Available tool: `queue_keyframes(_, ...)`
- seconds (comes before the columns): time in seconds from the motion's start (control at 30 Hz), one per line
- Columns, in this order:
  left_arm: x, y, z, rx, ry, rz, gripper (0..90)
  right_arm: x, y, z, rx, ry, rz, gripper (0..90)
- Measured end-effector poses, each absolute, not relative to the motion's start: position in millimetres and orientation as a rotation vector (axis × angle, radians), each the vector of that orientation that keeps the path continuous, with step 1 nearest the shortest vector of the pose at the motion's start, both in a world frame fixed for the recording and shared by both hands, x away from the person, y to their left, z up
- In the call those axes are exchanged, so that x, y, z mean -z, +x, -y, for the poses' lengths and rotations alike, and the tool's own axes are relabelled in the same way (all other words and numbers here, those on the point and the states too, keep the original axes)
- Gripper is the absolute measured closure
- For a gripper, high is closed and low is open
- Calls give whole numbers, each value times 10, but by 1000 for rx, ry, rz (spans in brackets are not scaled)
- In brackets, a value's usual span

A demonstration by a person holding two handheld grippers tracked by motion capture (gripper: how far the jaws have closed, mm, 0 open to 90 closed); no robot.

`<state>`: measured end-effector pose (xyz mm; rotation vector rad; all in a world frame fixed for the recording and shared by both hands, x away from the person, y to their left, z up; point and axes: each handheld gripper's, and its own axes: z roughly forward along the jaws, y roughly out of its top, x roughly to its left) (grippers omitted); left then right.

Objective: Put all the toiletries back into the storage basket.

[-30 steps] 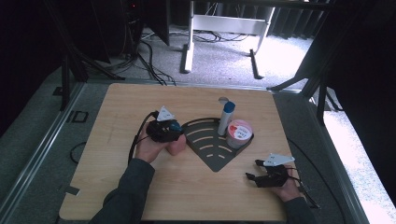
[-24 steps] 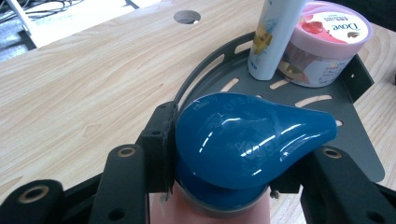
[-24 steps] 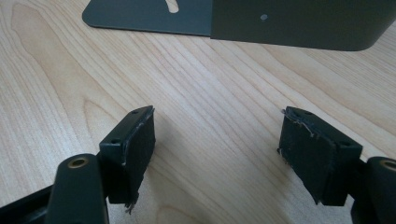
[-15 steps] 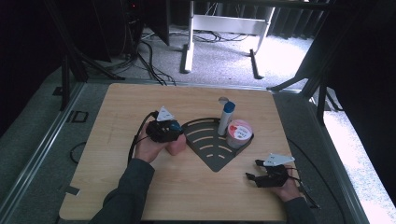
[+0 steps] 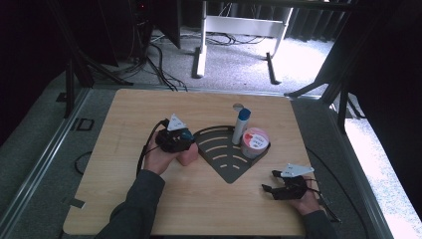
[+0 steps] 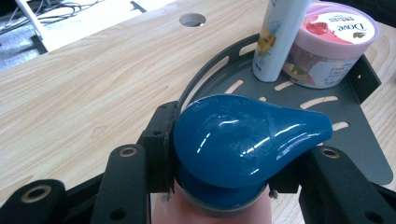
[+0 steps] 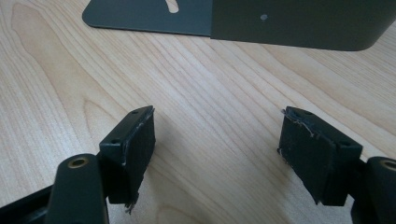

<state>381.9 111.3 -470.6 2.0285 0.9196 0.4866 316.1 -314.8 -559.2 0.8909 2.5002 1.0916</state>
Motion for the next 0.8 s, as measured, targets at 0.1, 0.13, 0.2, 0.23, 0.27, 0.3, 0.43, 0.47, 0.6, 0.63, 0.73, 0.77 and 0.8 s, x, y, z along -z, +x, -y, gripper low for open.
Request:
queue_keyframes(0.1,4704,3817,-1112,-486,2028,-922,526,5592,3161,3148,-1092,891,-2500,265)
queue_keyframes(0.13,4703,3816,-1113,-486,2029,-920,526,5592,3160,3148,-1092,891,-2500,265)
queue_keyframes(0.2,4701,3815,-1114,-486,2032,-920,526,5592,3160,3148,-1092,891,-2500,265)
queue_keyframes(0.23,4700,3814,-1113,-486,2032,-920,526,5592,3161,3148,-1092,891,-2500,265)
queue_keyframes(0.27,4699,3813,-1112,-487,2033,-921,527,5593,3161,3148,-1092,891,-2500,265)
queue_keyframes(0.3,4698,3812,-1112,-487,2035,-920,526,5592,3161,3148,-1092,891,-2500,265)
queue_keyframes(0.43,4694,3810,-1108,-484,2034,-924,527,5592,3161,3148,-1092,891,-2500,265)
queue_keyframes(0.47,4692,3809,-1106,-483,2034,-925,528,5592,3160,3148,-1092,892,-2500,265)
queue_keyframes(0.6,4689,3805,-1101,-484,2036,-926,528,5592,3161,3148,-1091,891,-2500,265)
queue_keyframes(0.63,4686,3802,-1097,-486,2038,-927,528,5592,3160,3148,-1092,891,-2500,265)
queue_keyframes(0.73,4680,3798,-1094,-488,2041,-927,528,5592,3161,3148,-1091,891,-2500,265)
queue_keyframes(0.77,4677,3796,-1092,-490,2040,-927,529,5592,3161,3148,-1092,891,-2500,265)
queue_keyframes(0.8,4677,3796,-1092,-490,2040,-927,528,5592,3161,3148,-1092,891,-2500,265)
